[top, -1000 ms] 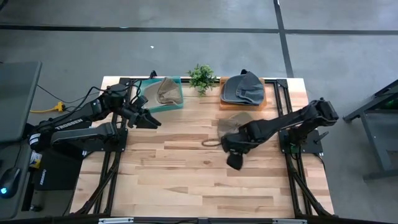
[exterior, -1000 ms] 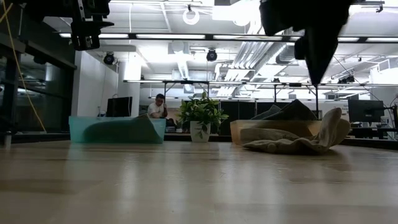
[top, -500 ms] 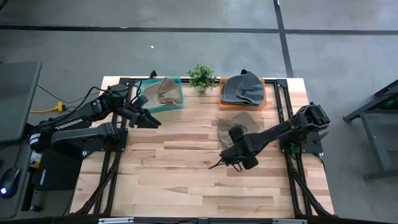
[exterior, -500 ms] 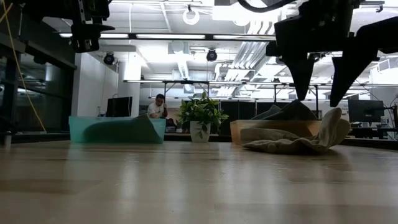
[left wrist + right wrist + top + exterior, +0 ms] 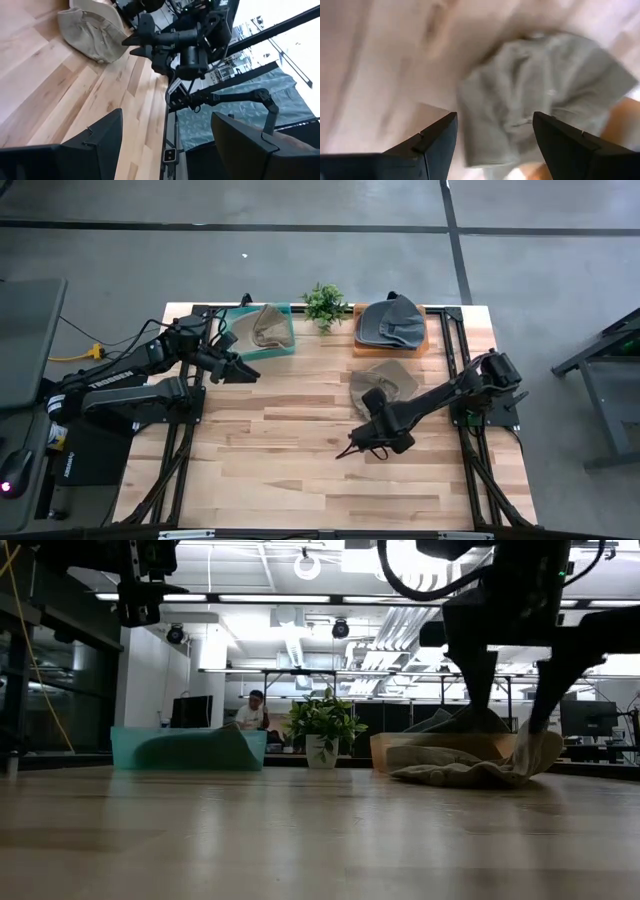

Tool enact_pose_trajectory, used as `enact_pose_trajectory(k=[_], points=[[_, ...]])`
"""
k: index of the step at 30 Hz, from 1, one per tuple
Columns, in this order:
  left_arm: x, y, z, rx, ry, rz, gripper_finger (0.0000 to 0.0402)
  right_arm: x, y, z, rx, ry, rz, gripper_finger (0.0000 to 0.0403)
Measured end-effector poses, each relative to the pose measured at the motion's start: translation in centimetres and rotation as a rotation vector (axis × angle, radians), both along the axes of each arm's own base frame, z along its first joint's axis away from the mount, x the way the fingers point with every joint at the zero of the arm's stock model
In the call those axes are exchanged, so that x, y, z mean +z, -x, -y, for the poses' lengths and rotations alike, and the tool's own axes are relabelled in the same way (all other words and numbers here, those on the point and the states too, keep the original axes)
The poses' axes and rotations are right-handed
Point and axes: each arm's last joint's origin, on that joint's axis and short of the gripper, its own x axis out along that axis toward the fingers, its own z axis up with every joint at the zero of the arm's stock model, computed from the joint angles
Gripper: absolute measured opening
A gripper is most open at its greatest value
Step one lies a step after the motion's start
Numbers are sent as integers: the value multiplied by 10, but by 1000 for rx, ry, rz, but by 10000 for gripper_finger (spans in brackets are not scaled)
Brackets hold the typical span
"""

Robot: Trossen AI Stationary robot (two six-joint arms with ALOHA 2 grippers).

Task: Pick & Place hat
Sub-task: Put the brown cap into the blue bin

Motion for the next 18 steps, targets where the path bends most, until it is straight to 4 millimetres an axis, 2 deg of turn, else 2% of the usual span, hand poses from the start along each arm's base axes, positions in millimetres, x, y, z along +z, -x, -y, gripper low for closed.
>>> enact_pose_trajectory(k=[10, 18], points=[[0, 0, 0, 15, -1, -2, 264, -18, -7, 2, -36, -3, -40, 254], [0, 0, 0, 17, 4, -4, 264, -38, -8, 4, -60, 49, -146, 254]])
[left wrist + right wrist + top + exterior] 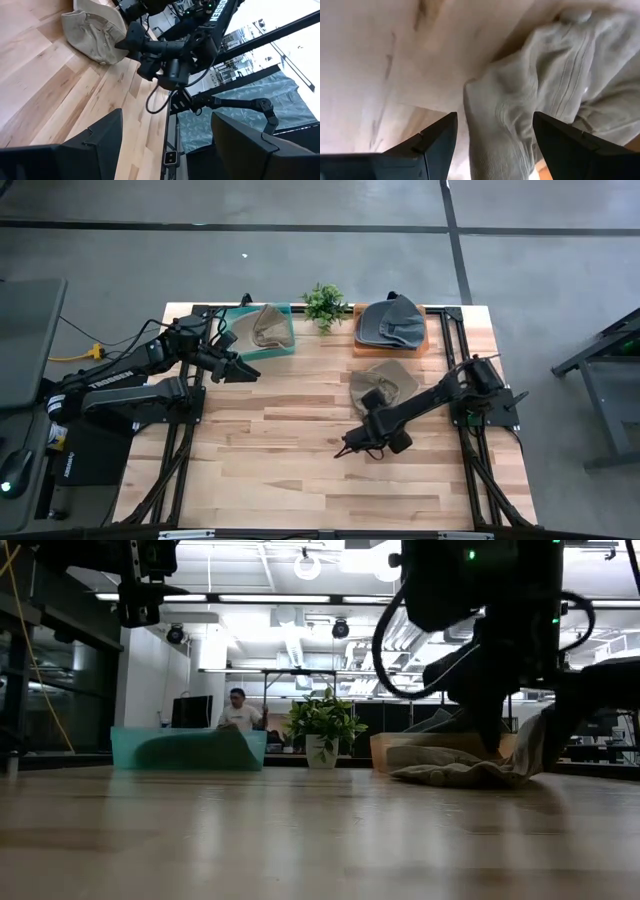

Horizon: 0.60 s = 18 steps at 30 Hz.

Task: Pick & Place hat
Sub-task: Put the brown cap into the blue bin

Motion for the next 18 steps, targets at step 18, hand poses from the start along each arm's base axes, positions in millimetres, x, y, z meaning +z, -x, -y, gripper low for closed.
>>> enact_pose_trajectory(k=[18], points=[[0, 0, 0, 1, 17, -4, 264, -26, -10, 34, -85, 58, -116, 254]])
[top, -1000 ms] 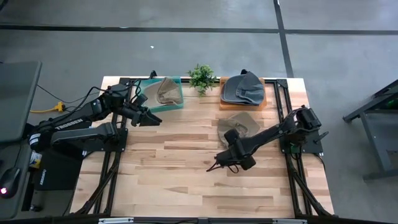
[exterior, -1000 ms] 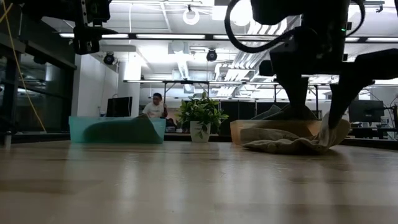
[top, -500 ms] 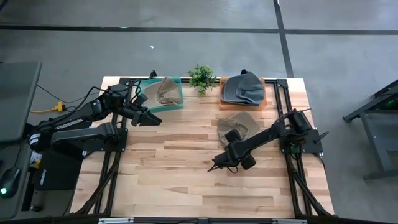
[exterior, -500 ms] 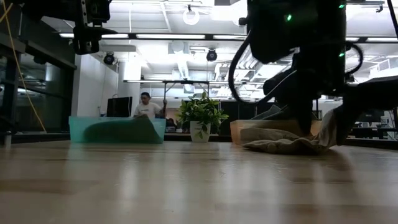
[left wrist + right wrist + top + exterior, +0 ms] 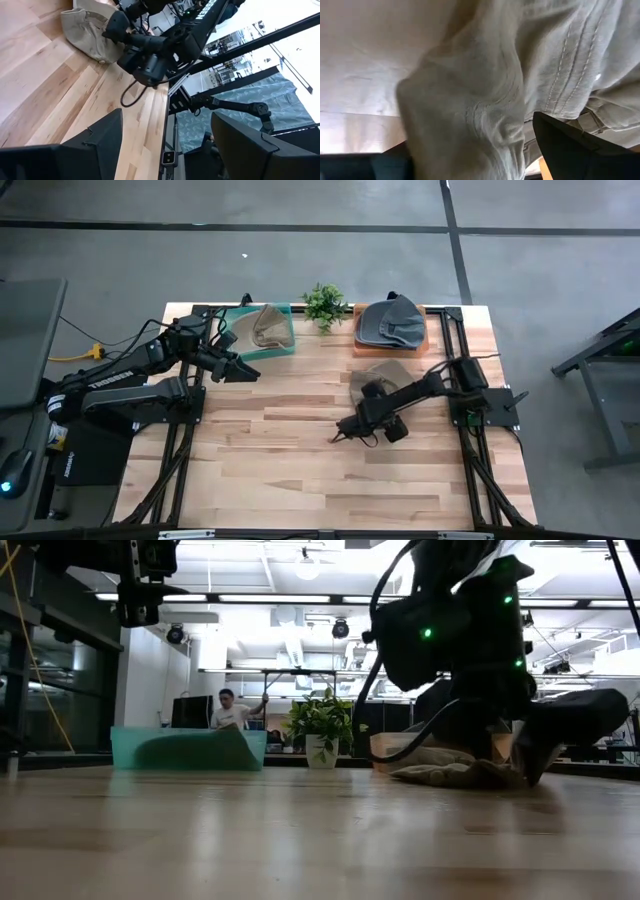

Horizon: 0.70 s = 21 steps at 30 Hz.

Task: Pick & Place hat
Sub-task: Put the brown cap into the blue bin

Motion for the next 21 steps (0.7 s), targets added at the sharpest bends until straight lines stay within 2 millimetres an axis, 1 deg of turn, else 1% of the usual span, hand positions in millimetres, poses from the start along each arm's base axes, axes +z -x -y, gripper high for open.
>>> enact_pose_trajectory(k=[8, 11, 13, 15, 21], points=[[0, 0, 0, 6, 25, -6, 264, -4, -1, 13, -23, -7, -38, 254], [0, 0, 0, 9, 32, -9, 264, -4, -2, 14, -27, -7, -40, 242], [0, 0, 0, 24, 34, -11, 264, -4, -2, 14, -28, -10, -38, 223], [0, 0, -1, 34, 36, -14, 264, -4, -2, 13, -36, -22, -39, 196], [0, 0, -1, 51, 40, -17, 264, -5, -1, 13, -102, -34, -20, 88]])
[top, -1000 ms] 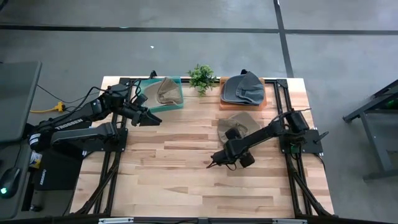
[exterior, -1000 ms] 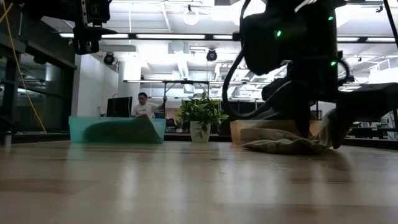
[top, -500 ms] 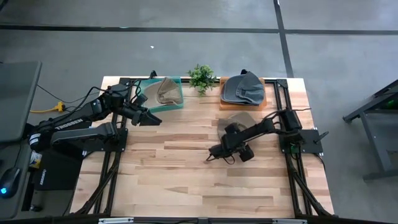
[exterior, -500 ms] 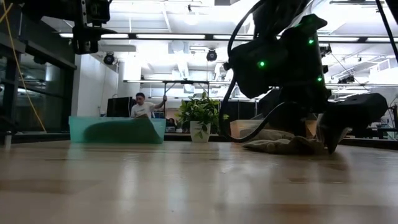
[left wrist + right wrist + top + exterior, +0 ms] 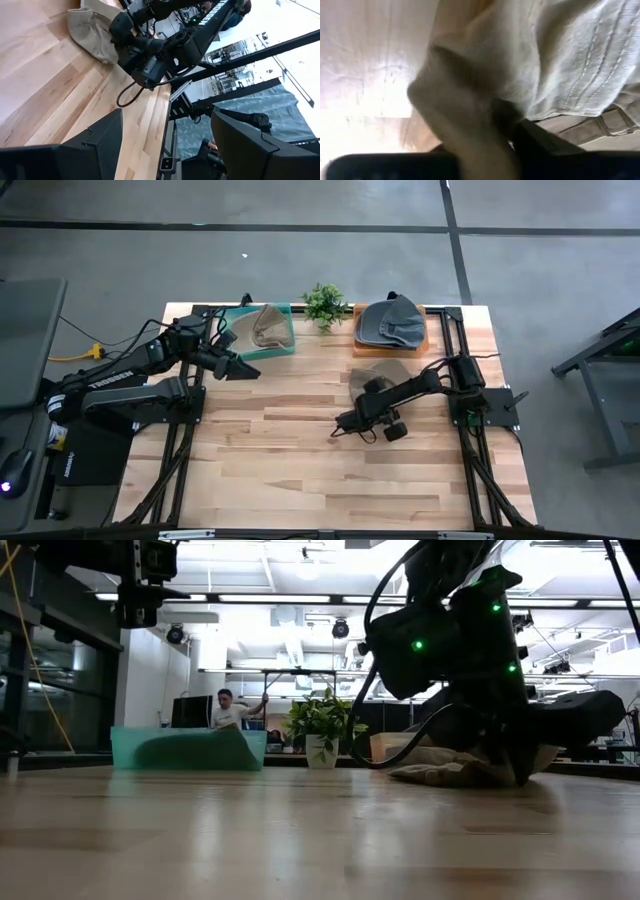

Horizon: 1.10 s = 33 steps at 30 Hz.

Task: Pick & Place hat
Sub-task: Put the brown cap into the blue bin

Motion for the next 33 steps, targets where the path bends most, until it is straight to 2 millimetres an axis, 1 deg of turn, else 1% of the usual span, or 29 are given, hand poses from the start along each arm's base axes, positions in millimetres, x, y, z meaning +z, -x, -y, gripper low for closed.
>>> enact_pose_trajectory(k=[3, 5, 16, 22, 27, 33], points=[[0, 0, 0, 10, 1, -2, 264, 0, 0, -1, -36, -6, 14, 30], [0, 0, 0, 14, 5, -4, 264, 0, 0, -1, -42, -7, 18, 9], [0, 0, 0, 20, 14, -6, 264, -1, -1, -2, -33, -1, 25, 3], [0, 0, -1, 36, 17, -10, 264, 3, 3, -7, 7, 29, -2, 2], [0, 0, -1, 40, 20, -11, 264, 18, 8, -11, 38, 49, 14, 1], [0, 0, -2, 67, 28, -17, 264, 49, 13, -14, 81, 101, 62, 1]])
